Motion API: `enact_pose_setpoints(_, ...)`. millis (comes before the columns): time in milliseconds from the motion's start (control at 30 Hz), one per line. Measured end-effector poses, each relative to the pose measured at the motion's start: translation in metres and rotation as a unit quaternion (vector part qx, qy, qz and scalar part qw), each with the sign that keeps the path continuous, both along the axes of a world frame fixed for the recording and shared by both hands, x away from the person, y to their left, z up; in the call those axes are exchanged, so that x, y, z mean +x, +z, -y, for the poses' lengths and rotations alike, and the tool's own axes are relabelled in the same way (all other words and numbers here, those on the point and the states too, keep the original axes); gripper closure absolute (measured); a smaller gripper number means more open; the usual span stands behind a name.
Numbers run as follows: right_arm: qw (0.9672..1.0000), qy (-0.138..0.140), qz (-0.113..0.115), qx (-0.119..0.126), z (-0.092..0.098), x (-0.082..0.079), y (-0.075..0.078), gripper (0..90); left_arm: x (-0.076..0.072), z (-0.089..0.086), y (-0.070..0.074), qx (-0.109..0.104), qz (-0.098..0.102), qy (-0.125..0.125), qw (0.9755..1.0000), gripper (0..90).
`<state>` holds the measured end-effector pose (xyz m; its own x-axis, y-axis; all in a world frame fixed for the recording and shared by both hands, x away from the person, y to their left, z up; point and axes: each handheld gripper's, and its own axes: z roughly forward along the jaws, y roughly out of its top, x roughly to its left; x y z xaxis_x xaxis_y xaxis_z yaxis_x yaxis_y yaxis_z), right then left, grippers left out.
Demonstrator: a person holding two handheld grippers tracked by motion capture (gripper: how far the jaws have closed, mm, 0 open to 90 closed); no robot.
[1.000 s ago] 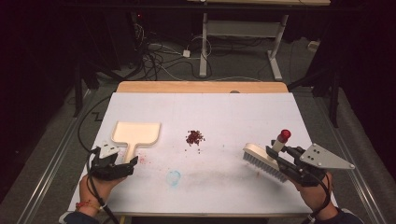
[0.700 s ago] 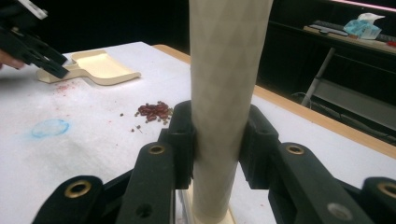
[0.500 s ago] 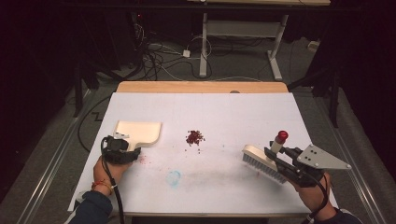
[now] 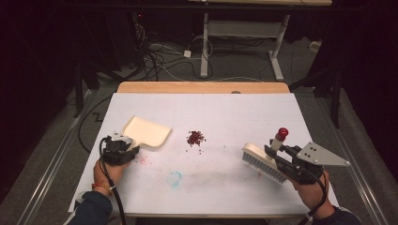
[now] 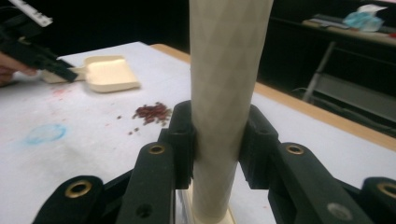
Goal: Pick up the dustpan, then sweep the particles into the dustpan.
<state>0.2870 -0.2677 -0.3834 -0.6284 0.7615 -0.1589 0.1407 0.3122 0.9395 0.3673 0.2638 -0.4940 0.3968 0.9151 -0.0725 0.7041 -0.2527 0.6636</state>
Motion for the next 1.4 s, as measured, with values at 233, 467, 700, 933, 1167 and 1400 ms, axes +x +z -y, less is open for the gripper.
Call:
enact_pose_setpoints(233,0.9999,-0.014,-0.001,0.009,0.002,0.002,0.002,69.9,-0.008,0.000,0.010,-0.010,0.021,-0.020,0.9995,63.7)
enact_pose_setpoints(467,0.9998,-0.016,0.000,0.008,-0.001,0.004,0.000,70.0,-0.018,-0.001,0.019,0.001,0.021,-0.032,0.9993,63.8)
enact_pose_setpoints(700,0.9999,-0.012,-0.002,0.007,-0.001,0.010,-0.001,69.9,-0.031,-0.006,0.028,0.012,0.006,-0.052,0.9985,63.7)
enact_pose_setpoints(933,0.9997,-0.012,0.009,0.016,-0.002,0.024,-0.002,70.0,-0.051,-0.005,0.039,0.028,-0.012,-0.089,0.9956,63.7)
enact_pose_setpoints(1167,0.9997,-0.013,0.013,0.018,-0.017,0.050,0.000,70.0,-0.071,0.014,0.041,0.029,-0.024,-0.145,0.9887,63.7)
enact_pose_setpoints(1400,0.9999,-0.002,0.005,0.013,-0.046,0.088,0.005,70.0,-0.074,0.026,0.040,0.021,-0.027,-0.173,0.9842,63.7)
